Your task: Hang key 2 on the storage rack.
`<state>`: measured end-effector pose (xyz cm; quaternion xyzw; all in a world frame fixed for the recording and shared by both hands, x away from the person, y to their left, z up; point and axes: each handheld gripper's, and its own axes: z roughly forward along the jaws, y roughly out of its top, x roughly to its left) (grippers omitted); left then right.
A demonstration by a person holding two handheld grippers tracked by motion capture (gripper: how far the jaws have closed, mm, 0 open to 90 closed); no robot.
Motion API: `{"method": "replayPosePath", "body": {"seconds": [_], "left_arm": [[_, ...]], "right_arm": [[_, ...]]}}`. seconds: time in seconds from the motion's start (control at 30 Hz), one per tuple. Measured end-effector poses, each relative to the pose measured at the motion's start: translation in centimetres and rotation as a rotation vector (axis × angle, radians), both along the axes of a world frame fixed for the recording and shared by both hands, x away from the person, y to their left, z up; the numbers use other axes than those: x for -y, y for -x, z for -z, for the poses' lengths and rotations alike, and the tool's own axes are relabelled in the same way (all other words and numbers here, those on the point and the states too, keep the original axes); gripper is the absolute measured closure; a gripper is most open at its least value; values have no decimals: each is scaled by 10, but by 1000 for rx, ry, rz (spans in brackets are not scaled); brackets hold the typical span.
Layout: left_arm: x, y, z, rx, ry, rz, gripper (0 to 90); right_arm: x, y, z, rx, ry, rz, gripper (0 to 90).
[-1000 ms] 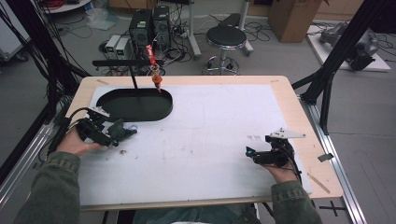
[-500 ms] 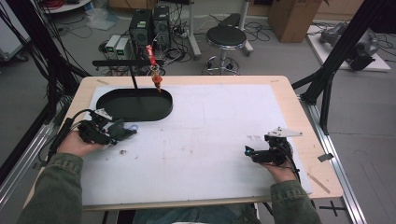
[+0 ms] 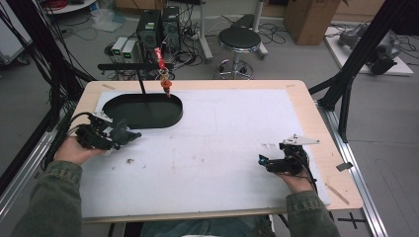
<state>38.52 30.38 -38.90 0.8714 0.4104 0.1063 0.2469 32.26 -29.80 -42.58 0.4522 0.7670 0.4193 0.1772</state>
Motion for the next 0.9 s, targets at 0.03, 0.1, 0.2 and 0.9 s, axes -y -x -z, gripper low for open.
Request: {"method": "replayPosePath", "body": {"seconds": [0.03, 0.1, 0.2, 0.9], "left_arm": [[0, 0, -4, 1, -1, 0, 544], [-1, -1, -9, 6, 4, -14, 544], [-1, -1, -16, 8, 3, -16, 544], [15, -14, -47, 27, -9, 14, 542]], "right_arm": [[0, 0, 0, 0, 1, 0, 8], [0, 0, 0, 3, 3, -2, 8], [0, 0, 0, 5, 0, 1, 8], [1, 0, 0, 1, -2, 4, 8]]}}
